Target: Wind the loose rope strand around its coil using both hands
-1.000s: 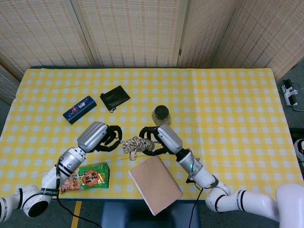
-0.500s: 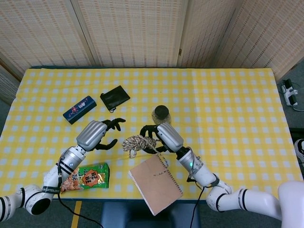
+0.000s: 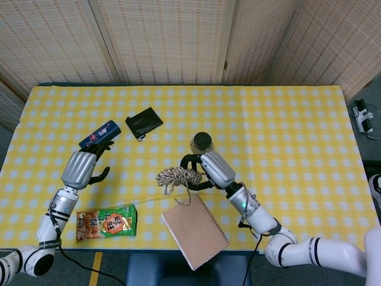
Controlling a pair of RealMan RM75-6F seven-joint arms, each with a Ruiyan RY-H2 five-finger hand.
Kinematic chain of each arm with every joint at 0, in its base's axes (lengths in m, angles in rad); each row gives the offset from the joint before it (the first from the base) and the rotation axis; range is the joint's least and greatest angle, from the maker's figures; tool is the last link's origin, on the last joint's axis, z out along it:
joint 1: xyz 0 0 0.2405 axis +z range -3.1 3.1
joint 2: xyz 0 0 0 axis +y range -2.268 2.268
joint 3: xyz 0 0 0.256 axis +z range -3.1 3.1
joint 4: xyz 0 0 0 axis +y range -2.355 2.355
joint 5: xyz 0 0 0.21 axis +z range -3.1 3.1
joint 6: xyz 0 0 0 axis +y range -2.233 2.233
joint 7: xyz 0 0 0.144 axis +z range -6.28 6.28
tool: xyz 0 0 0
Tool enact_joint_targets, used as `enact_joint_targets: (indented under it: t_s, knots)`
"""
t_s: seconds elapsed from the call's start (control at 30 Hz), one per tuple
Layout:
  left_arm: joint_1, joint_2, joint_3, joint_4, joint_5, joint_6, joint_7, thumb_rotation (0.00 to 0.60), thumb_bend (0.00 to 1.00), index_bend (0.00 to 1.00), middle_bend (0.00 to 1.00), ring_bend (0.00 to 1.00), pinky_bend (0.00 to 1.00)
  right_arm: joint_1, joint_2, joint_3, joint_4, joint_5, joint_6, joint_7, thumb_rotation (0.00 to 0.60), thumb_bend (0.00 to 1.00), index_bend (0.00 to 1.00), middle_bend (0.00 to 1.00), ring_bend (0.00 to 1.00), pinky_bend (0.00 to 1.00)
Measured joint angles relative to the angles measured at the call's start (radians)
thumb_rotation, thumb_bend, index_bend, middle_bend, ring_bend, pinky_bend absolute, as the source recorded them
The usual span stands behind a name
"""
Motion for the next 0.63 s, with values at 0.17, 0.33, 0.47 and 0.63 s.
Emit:
enact_joint_targets:
  t_s: [0.17,0.33,0.47,0.63]
  knots:
    - [0.073,-0.015,0.020,0.077,-0.001,0.078,0.015,0.600,0.43,0.22,0.32,0.29,0.33,-0.005,0.037,0.009,-0.046,0.052,-0.006,-0.065,0.600,0.67,0.96,0.83,0.88,0.85]
    - [0.151,-0.014,0.047,0.112,0.007,0.145,0.008,0.600,0.42,0.23,0.32,0.28,0.31,-0.013,0.054,0.012,-0.073,0.077,-0.002,-0.096,0.600,0.67,0.96,0.83,0.88,0.85]
    - [0.205,0.001,0.072,0.119,0.029,0.185,-0.021,0.600,0.42,0.23,0.32,0.28,0.30,-0.017,0.061,0.013,-0.083,0.087,0.001,-0.107,0.600,0.67,0.96,0.83,0.88,0.85]
    - [0.275,0.023,0.099,0.117,0.065,0.251,-0.044,0.600,0.42,0.24,0.32,0.28,0.30,-0.022,0.066,0.009,-0.084,0.093,0.001,-0.107,0.600,0.67,0.96,0.83,0.88,0.85]
